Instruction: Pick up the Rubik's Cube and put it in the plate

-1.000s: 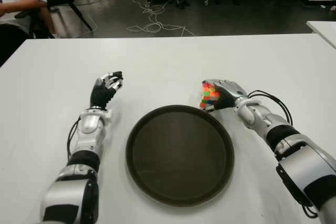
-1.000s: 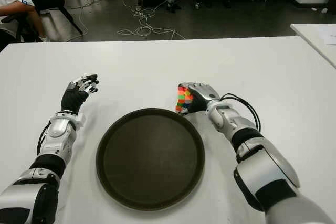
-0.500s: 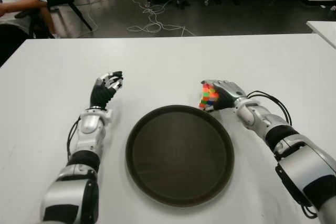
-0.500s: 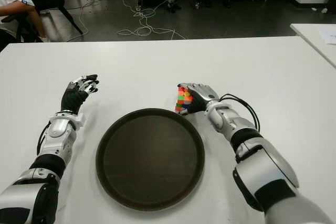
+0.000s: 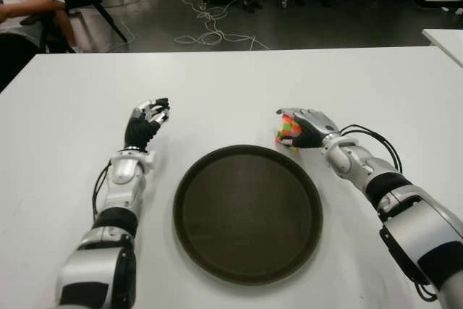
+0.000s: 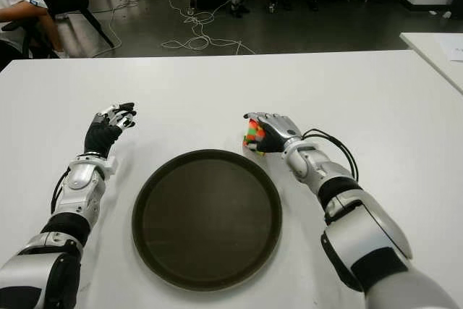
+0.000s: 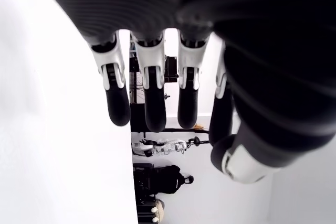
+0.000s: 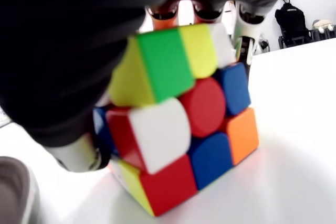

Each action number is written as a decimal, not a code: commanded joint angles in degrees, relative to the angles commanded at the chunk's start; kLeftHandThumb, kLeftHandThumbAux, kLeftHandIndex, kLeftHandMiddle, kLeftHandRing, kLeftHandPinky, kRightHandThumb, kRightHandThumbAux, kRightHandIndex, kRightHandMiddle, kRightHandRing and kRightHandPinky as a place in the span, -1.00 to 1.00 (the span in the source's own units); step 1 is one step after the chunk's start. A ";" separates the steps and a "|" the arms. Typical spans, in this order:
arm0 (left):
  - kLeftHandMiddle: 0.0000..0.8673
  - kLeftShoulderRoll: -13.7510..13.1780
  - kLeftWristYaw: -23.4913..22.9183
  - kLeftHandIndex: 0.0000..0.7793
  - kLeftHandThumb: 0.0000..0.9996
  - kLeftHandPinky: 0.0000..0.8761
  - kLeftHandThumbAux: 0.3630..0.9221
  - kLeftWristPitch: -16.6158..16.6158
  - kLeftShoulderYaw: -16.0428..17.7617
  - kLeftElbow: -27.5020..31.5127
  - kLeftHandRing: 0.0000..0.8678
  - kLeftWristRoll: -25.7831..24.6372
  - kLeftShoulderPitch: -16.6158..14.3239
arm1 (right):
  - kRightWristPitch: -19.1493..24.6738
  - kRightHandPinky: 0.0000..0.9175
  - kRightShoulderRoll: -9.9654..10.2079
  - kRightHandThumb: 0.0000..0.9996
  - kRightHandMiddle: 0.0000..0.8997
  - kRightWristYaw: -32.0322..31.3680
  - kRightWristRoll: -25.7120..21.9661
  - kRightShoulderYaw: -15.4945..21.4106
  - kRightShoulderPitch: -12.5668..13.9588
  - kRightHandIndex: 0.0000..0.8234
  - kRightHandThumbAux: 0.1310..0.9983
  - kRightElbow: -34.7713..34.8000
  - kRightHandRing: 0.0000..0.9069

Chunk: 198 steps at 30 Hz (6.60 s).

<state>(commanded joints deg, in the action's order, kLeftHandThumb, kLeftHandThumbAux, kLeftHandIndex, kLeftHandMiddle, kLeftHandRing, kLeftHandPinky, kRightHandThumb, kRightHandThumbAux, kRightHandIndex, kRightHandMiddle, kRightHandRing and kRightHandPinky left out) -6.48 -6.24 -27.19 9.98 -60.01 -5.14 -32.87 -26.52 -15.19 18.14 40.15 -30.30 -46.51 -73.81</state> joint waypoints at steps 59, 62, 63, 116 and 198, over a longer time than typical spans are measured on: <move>-0.42 -0.02 0.31 0.02 0.36 -0.39 0.29 -0.31 -0.11 -0.52 -0.45 0.00 -0.05 | 2.02 -0.17 0.24 0.67 -0.03 9.99 0.36 0.58 0.27 0.06 0.28 0.38 -0.17; -0.43 -0.12 0.42 0.02 0.36 -0.40 0.29 -0.24 -0.09 -0.93 -0.46 0.06 -0.25 | 2.03 -0.20 0.19 0.67 -0.04 11.22 0.51 0.44 0.20 0.09 0.28 0.76 -0.21; -0.43 -0.13 0.45 0.02 0.36 -0.40 0.29 -0.26 -0.09 -0.98 -0.46 0.09 -0.22 | 2.01 -0.20 0.16 0.67 -0.04 11.57 0.57 0.37 0.22 0.09 0.28 0.90 -0.21; -0.44 0.08 0.07 0.02 0.37 -0.42 0.29 -0.48 0.51 -2.14 -0.46 -0.51 -0.92 | -9.39 0.06 -5.15 0.68 0.04 26.59 4.01 2.94 10.74 0.01 0.28 32.67 0.06; -0.47 0.07 0.16 0.02 0.37 -0.49 0.29 -0.01 -0.22 0.95 -0.49 0.03 0.62 | -15.80 0.04 2.00 0.67 0.05 -7.70 -3.84 2.45 18.95 -0.02 0.28 33.99 -0.01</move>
<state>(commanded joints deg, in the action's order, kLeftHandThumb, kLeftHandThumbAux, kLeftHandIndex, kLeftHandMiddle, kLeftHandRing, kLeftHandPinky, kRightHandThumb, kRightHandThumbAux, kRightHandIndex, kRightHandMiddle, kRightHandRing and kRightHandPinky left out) -6.41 -6.07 -27.20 9.77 -59.06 -5.11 -32.25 -42.32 -13.19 10.43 36.31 -27.85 -27.56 -39.82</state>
